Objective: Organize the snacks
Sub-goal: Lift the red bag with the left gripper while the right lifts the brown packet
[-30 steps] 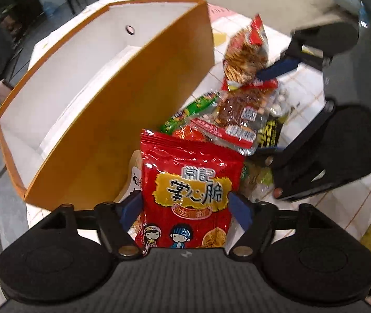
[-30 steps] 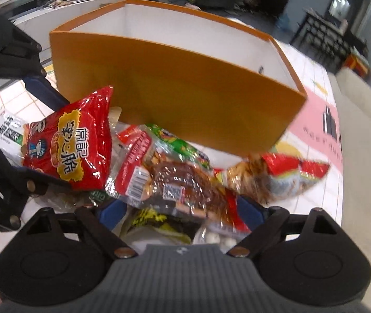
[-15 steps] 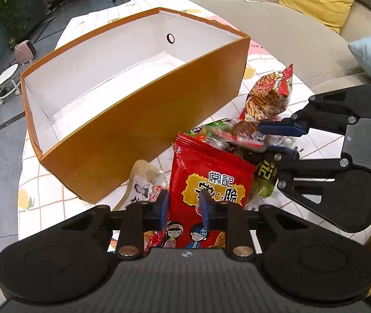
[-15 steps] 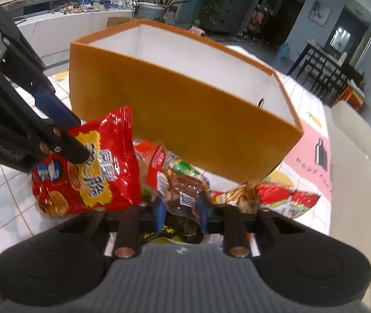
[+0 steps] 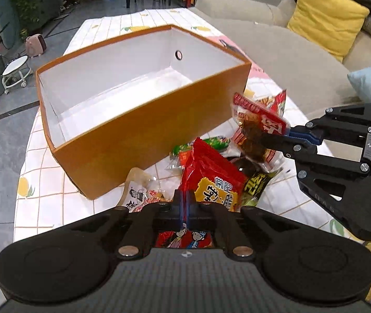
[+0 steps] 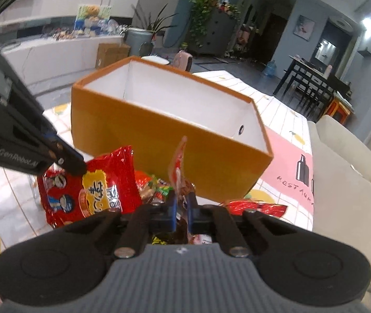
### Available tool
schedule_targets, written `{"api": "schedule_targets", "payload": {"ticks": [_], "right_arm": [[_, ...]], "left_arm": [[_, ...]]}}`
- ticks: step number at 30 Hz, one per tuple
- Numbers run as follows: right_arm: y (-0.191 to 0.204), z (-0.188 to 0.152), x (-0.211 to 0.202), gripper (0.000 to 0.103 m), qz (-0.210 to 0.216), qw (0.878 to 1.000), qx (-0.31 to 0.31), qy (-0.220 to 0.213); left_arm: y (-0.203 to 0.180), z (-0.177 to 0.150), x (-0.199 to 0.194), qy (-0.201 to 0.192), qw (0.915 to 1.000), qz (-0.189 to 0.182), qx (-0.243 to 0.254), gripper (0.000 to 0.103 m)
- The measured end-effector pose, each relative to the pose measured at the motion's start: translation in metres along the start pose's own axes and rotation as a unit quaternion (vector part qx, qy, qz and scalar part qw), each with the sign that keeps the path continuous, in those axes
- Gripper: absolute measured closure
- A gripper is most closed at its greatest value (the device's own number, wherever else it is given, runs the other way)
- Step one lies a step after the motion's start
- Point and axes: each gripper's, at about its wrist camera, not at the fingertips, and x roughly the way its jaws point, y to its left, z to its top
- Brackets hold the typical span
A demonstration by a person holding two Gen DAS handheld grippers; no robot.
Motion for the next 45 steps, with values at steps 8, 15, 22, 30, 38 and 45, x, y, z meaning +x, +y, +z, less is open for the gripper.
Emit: {"api": "schedule_targets", "payload": {"ticks": [8,15,22,30,38,45], "right_arm": [[-0.016,0.008,-0.020,0.103,0.001,0.998,0.060,-0.013],[-0.026,0.019,-0.038,0.103,-0.002,0.996,0.084,-0.031],[-0.037,0.032,-0.053,0.103,0.002,0.993,0.112,-0.047],[-0.043,0.053,-0.058,0.103,0.005,0.991,0.115,-0.065],[-0.050,0.067,-0.044,0.103,0.042,0.988,0.138,-0.050],[-0.054,0.029,-0.044,0.103,0.119,0.966,0.230,0.019]], "left_arm": [[-0.002,0.008,-0.021,-0.033,0.9994,0.005,-0.011,0.103],[-0.004,0.020,-0.041,-0.068,0.9976,0.011,-0.006,0.103],[-0.008,0.037,-0.056,-0.093,0.9954,0.024,0.007,0.103],[-0.008,0.063,-0.062,-0.113,0.9919,0.047,0.035,0.103],[-0.001,0.057,-0.055,-0.074,0.9966,0.019,0.032,0.096],[0.003,0.014,-0.025,0.032,0.9983,-0.006,-0.048,0.040]]}}
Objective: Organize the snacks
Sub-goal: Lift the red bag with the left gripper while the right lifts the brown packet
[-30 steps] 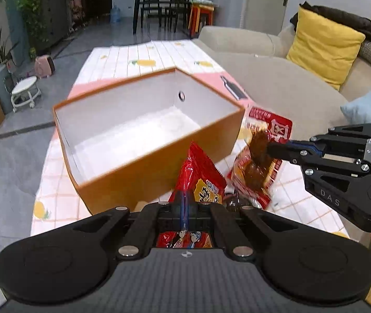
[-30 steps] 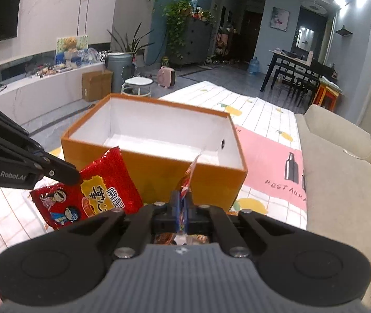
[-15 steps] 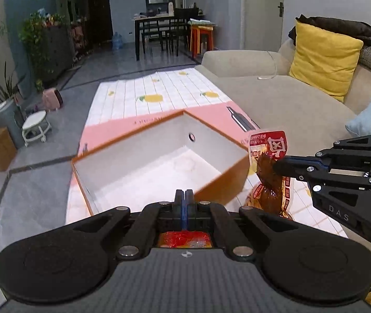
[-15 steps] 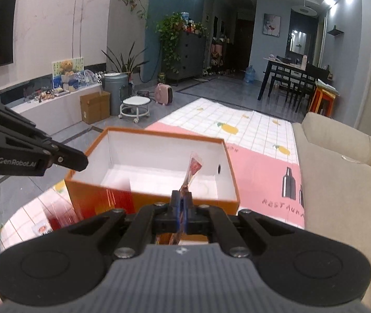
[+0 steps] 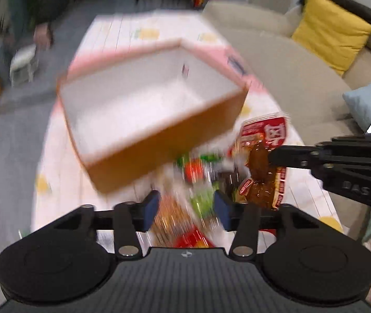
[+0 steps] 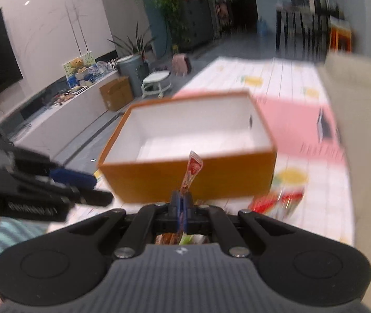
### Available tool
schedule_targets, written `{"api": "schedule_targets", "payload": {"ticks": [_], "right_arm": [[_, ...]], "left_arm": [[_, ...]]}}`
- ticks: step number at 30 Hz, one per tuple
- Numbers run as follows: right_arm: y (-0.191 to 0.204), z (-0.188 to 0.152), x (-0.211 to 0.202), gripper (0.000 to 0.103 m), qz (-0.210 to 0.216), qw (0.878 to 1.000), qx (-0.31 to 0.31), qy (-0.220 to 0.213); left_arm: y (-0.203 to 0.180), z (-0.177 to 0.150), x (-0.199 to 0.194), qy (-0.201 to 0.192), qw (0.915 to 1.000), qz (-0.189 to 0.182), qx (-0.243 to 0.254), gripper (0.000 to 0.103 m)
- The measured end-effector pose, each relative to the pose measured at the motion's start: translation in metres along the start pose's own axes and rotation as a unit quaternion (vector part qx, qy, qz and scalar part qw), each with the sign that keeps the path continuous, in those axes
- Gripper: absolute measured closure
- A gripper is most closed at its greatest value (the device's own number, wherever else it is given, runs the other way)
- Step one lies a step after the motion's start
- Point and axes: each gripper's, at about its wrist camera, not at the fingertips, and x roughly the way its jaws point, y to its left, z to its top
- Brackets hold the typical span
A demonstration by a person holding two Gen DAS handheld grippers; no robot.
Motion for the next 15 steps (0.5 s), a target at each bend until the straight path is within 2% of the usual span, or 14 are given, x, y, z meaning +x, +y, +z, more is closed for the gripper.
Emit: {"api": "schedule_targets", "payload": {"ticks": [3,7,10,15], "right_arm": [[-0.006,-0.020,0.000,0.103,0.020,0.998,0.041,0.048],[-0.014,-0.040,0.003,0.103,0.028,0.990,0.086,0.106],[-0.017,-0.051,0.007,0.103,0.025,0.987,0.094,0.125],[-0.016,-0.061,0.022,0.103,0.007,0.984,0.094,0.148]], "left_arm": [[0.003,-0.018,0.020,0.066,0.9959,-0.008,-0.061,0.034],[0.013,-0.040,0.049,0.134,0.9790,0.000,-0.154,0.033],[0.019,-0.047,0.063,0.151,0.9703,0.026,-0.187,0.027],[0.020,-0.061,0.077,0.169,0.9595,0.031,-0.223,0.026]]}}
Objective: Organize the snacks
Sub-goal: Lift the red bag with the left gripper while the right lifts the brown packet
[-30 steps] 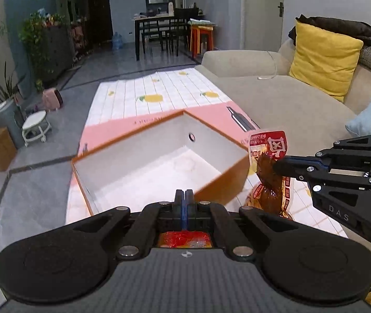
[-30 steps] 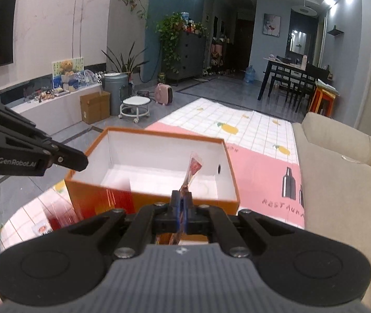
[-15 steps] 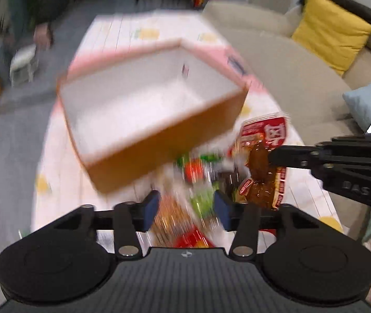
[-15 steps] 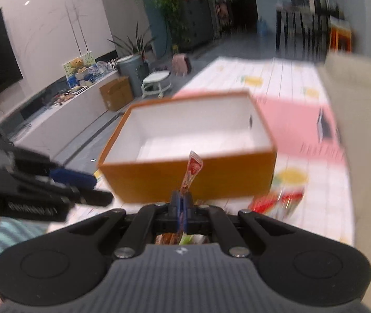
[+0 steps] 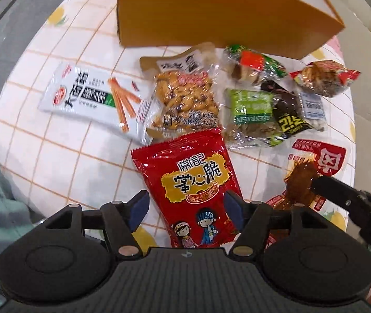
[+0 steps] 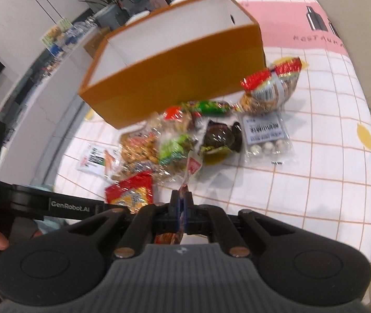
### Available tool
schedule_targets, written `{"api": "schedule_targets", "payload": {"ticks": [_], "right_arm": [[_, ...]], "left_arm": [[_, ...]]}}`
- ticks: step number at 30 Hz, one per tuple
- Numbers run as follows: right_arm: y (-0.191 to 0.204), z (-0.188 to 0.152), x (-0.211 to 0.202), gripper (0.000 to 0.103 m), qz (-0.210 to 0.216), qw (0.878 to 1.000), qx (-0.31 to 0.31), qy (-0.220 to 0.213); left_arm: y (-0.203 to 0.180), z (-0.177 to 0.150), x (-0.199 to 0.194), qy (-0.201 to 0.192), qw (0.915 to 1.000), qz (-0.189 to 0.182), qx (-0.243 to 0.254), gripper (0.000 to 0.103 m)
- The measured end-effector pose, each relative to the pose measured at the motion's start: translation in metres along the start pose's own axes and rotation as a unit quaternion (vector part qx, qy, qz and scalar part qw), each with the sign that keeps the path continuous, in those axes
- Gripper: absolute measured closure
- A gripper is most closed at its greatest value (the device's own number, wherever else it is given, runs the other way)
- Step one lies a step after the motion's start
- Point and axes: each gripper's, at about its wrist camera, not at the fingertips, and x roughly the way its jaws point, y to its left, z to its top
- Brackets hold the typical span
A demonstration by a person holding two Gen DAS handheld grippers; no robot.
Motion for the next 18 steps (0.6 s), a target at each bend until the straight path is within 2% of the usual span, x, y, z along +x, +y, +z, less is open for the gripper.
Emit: {"api": "schedule_targets", "payload": {"ticks": [3,9,14,17,18], "right_arm": [[-0.003,-0.001,0.011,0.103,-0.017,1.000,-0.005,0.005],[-0.015,-0.004,0.020,0.103,-0.025,1.000,0.006,0.011],[-0.027,-0.004,0.026,0.103,-0.009,0.999,0.031,0.009],[-0.029,-0.004,0.026,0.103,0.004,0.999,0.042,0.008],[-0.028,-0.004,0.026,0.100,0.009,0.999,0.043,0.008]], "left_arm": [[-0.007,-0.002,0.008,0.004,0.9999,0.015,-0.006,0.019],[-0.027,0.002,0.022,-0.002,0.9986,0.052,-0.013,0.009],[-0.045,0.001,0.030,-0.016,0.9966,0.079,0.019,0.007],[-0.051,-0.002,0.035,-0.019,0.9958,0.083,0.033,0.009],[-0.052,-0.003,0.037,-0.015,0.9960,0.081,0.035,0.009]]}}
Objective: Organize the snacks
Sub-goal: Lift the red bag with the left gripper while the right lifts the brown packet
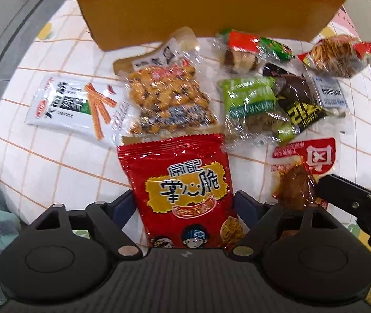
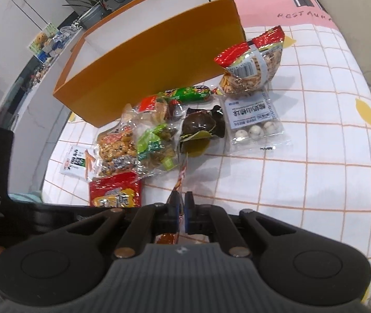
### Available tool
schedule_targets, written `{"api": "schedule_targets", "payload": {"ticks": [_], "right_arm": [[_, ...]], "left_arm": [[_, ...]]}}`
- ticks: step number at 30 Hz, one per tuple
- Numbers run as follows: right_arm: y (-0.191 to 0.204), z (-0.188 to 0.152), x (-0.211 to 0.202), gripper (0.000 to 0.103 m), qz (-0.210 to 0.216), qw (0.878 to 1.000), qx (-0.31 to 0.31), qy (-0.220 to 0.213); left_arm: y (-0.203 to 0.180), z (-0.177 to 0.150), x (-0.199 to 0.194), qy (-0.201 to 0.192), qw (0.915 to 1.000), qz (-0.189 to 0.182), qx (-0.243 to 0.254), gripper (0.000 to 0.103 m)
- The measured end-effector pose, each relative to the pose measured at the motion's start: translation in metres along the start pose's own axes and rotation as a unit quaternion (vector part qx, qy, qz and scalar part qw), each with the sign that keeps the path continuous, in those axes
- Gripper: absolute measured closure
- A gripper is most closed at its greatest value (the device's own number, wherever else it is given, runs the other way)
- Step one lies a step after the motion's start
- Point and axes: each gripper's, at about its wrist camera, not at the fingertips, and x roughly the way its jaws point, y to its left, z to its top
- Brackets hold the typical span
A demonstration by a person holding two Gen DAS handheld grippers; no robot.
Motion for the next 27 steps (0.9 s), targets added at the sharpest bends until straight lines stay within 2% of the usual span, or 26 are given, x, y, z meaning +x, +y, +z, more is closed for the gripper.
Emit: {"api": "schedule_targets", "payload": {"ticks": [6,10,17,21,27], "right_arm": [[0.001,-0.005,0.011,0.088,0.045,0.998,0.023,0.023],[0.004,-0.006,0.018,0.088,0.042,0.998,0.022,0.037],[-0.008,-0.013,0.035,0.090,0.057,0.993,0.067,0.076],[-0.005,-0.014,0.031,0.091,0.056,0.994,0.061,0.069],[0.001,-0.012,0.018,0.091,0.047,0.997,0.043,0.046]], "left_arm": [[-0.012,-0.006,0.005,-0.007,0.9995,0.007,0.029,0.012],[-0.012,-0.008,0.004,-0.012,0.9993,0.003,0.036,0.014],[-0.008,-0.014,0.001,-0.018,0.9983,-0.006,0.054,0.015],[-0.002,-0.017,-0.002,-0.018,0.9981,-0.024,0.054,0.016],[0.013,-0.020,-0.023,-0.044,0.9967,-0.040,0.055,0.016]]}}
